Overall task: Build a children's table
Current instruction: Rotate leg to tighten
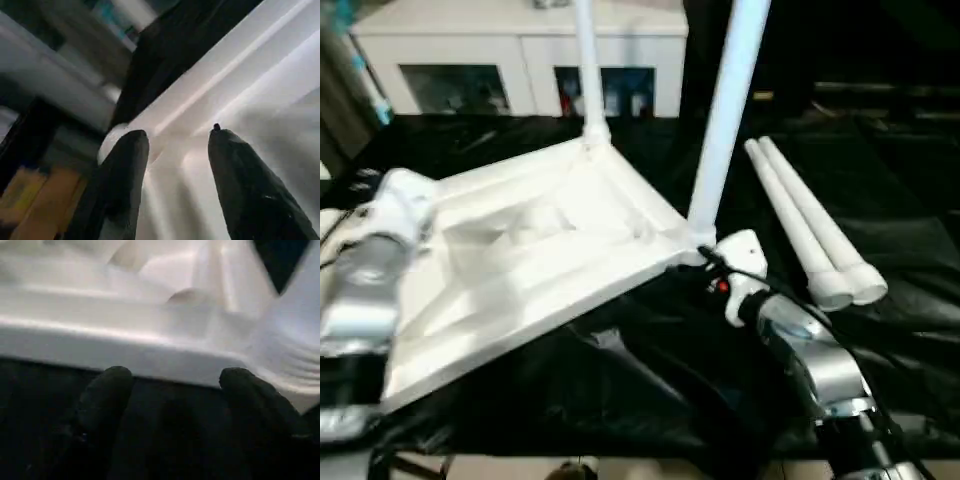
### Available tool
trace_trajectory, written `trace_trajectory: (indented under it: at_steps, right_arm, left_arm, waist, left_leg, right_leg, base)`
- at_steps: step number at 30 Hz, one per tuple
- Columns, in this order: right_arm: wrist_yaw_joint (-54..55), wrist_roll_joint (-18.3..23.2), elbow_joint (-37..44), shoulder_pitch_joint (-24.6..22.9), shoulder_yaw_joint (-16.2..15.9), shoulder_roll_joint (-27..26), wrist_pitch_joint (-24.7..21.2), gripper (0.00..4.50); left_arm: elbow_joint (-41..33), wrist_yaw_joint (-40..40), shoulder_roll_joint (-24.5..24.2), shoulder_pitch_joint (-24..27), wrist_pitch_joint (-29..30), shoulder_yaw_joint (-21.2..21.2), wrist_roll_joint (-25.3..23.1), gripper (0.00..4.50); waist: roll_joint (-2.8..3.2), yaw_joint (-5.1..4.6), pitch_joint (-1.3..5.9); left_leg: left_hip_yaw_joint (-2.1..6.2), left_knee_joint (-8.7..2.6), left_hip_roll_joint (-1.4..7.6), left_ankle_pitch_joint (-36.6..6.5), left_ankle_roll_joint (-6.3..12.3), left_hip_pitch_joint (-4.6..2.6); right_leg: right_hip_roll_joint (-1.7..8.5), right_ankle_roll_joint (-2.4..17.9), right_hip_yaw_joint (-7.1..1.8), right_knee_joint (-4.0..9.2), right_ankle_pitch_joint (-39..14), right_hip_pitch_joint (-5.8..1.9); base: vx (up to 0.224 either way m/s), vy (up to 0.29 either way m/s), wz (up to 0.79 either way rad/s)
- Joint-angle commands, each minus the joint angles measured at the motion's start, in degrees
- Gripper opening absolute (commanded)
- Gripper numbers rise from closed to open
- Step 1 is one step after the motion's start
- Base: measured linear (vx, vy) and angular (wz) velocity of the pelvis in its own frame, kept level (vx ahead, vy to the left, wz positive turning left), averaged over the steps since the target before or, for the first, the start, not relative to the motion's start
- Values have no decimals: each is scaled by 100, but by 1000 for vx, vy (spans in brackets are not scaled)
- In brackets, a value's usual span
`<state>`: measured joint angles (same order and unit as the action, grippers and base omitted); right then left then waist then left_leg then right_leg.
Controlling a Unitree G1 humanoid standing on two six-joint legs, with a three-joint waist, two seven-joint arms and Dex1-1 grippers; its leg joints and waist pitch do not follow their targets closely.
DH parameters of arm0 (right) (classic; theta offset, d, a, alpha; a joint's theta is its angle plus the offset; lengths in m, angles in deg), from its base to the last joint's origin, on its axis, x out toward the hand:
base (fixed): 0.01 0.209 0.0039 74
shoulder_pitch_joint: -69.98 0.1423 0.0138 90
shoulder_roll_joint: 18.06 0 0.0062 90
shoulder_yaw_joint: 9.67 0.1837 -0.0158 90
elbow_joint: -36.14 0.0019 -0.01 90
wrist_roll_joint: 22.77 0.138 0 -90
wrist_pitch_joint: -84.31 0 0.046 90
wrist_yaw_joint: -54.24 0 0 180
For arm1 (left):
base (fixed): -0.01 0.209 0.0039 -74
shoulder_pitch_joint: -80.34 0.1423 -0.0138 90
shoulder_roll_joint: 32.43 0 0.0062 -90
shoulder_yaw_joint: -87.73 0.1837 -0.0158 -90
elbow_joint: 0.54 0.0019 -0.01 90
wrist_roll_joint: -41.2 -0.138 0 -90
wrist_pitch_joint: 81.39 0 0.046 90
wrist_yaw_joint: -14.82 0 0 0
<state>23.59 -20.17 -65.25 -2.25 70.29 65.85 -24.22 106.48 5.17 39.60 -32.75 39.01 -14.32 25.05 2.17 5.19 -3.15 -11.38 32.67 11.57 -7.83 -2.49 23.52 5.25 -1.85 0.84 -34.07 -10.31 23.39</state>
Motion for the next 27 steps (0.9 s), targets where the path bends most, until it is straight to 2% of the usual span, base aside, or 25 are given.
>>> trace_trajectory:
  at_steps: [1, 2, 4, 10, 11, 12, 13, 20, 22, 25, 27]
  right_arm:
    - [-49, -111, -19, 43, -119, 62, -195, 298]
    - [-68, -139, -52, 68, -156, 66, -271, 290]
    - [-83, -199, -126, 134, -222, 69, -361, 274]
    - [8, -283, -377, 407, -278, 97, -552, 227]
    - [11, -272, -411, 438, -264, 89, -560, 212]
    - [13, -262, -441, 465, -250, 80, -567, 202]
    - [13, -245, -531, 537, -226, 49, -574, 197]
    - [-15, -262, -1086, 898, -216, -64, -382, 124]
    - [19, -279, -1519, 1144, -203, -129, -242, 107]
    - [32, -305, -1860, 1336, -213, -188, -146, 90]
    - [28, -304, -1954, 1391, -212, -212, -129, 63]
  left_arm:
    - [-203, 39, -80, 79, 231, -80, -80, 188]
    - [-248, 1, -97, 137, 277, -85, -63, 189]
    - [-215, -171, -116, 222, 276, -31, 27, 161]
    - [-134, -445, -214, 363, 479, 153, 82, 122]
    - [-107, -532, -222, 373, 425, 192, 123, 110]
    - [-79, -623, -227, 380, 367, 236, 161, 101]
    - [22, -837, -225, 373, 275, 363, 225, 95]
    - [561, -1486, -395, 185, 308, 915, 100, 44]
    - [779, -2055, -550, 75, 279, 1292, 69, 20]
    - [808, -2505, -626, -14, 179, 1545, 87, 10]
    - [787, -2632, -633, -47, 152, 1598, 113, 1]
  waist:
    - [36, -21, 384]
    - [41, -12, 388]
    - [24, -22, 386]
    - [33, -25, 406]
    - [-21, -31, 408]
    - [-21, -31, 408]
    - [-6, -19, 413]
    - [-10, -33, 431]
    - [-18, -40, 442]
    - [-3, -36, 434]
    - [-4, -39, 438]
  left_leg:
    - [127, -430, 96, -2316, -384, -248]
    - [120, -421, 88, -2340, -378, -265]
    - [127, -428, 83, -2393, -387, -253]
    - [123, -415, 77, -2280, -386, -249]
    - [120, -411, 72, -2226, -363, -233]
    - [120, -411, 72, -2226, -363, -233]
    - [124, -408, 70, -2218, -355, -251]
    - [124, -416, 75, -2267, -436, -261]
    - [120, -403, 61, -2299, -439, -273]
    - [122, -414, 85, -2335, -481, -285]
    - [120, -414, 82, -2293, -495, -283]
  right_leg:
    - [127, 813, -66, 388, -1524, -77]
    - [125, 789, -71, 401, -1586, -54]
    - [128, 756, -69, 410, -1663, -60]
    - [131, 784, -73, 389, -1475, -60]
    - [134, 794, -71, 383, -1462, -78]
    - [134, 794, -71, 383, -1462, -78]
    - [135, 814, -71, 386, -1495, -55]
    - [131, 829, -73, 364, -1292, -63]
    - [142, 895, -74, 366, -1358, -53]
    - [151, 930, -78, 363, -1307, -54]
    - [147, 972, -75, 346, -1251, -63]
  base:
    - [0, 0, 0]
    - [0, 0, 0]
    - [0, 0, 0]
    - [0, 0, 0]
    - [0, 0, 0]
    - [0, 0, 0]
    - [0, 0, 0]
    - [0, 0, 0]
    - [0, 0, 0]
    - [0, 0, 0]
    - [0, 0, 0]
